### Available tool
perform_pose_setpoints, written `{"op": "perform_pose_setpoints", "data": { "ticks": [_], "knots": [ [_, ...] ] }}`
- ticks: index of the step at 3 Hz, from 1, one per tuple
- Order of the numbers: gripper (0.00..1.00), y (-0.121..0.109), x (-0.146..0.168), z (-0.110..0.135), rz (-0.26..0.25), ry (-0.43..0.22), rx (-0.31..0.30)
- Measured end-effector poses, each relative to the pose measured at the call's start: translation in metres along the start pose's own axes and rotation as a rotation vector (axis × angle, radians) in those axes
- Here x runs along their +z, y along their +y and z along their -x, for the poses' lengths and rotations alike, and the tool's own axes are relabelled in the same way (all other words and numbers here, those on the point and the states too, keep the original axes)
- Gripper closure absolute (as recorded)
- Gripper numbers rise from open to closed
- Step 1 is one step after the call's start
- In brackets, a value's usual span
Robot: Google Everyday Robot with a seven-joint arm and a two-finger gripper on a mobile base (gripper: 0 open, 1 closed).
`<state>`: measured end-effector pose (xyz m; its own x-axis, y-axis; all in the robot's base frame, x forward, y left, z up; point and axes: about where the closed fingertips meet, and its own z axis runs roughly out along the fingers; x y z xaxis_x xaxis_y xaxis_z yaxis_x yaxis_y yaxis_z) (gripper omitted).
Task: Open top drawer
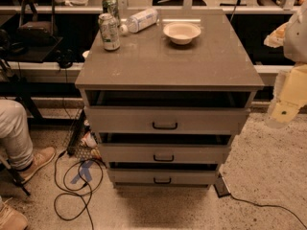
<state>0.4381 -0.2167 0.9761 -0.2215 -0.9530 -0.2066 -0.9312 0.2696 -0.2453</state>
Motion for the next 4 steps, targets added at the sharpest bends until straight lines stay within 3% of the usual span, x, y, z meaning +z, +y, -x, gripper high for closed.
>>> {"op": "perform_pose_setpoints", "data": {
  "ticks": [1,2,3,4],
  "knots": [
    [0.0,0.0,0.0,0.0,0.0,0.0,0.0],
    [0.0,-0.002,0.01,-0.003,-0.004,0.044,0.003],
    [0.0,-0.004,0.06,-0.021,0.038,0.07,-0.009],
    [0.0,-0.012,0.132,-0.044,0.068,0.067,-0.046]
  ]
}}
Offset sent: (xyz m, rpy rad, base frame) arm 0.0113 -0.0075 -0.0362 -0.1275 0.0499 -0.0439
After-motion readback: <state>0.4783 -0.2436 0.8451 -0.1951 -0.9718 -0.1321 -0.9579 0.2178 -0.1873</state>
